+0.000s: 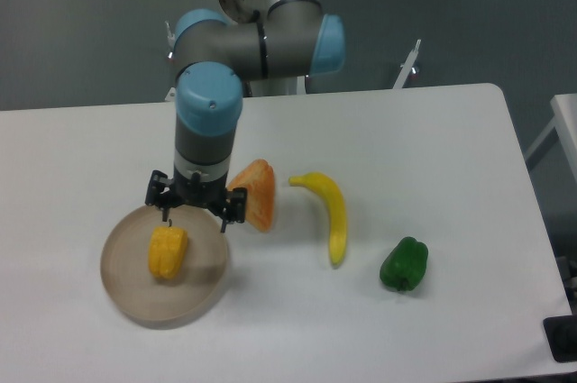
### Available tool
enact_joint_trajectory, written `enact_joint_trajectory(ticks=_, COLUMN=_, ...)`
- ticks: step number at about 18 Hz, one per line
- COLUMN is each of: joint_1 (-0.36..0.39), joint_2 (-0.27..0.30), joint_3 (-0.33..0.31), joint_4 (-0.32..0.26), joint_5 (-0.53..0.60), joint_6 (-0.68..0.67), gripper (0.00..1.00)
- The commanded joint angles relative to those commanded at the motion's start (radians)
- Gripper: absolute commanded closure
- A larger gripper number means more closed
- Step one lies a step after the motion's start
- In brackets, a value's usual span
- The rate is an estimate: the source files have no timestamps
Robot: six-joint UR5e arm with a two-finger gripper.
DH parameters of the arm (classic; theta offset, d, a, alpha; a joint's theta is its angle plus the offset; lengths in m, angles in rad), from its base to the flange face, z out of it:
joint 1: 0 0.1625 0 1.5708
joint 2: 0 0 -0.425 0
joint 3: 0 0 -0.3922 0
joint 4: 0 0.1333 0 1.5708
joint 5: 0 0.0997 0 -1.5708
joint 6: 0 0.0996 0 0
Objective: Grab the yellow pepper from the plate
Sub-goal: 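Lower the open gripper around the yellow pepper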
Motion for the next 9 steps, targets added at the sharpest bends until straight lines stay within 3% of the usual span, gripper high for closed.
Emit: enact_joint_trajectory(ticks=9, joint_1=-0.035, joint_2=-0.045, joint_3=-0.044, joint_4=0.095, joint_5=0.043, joint_6=0.005, gripper=0.00)
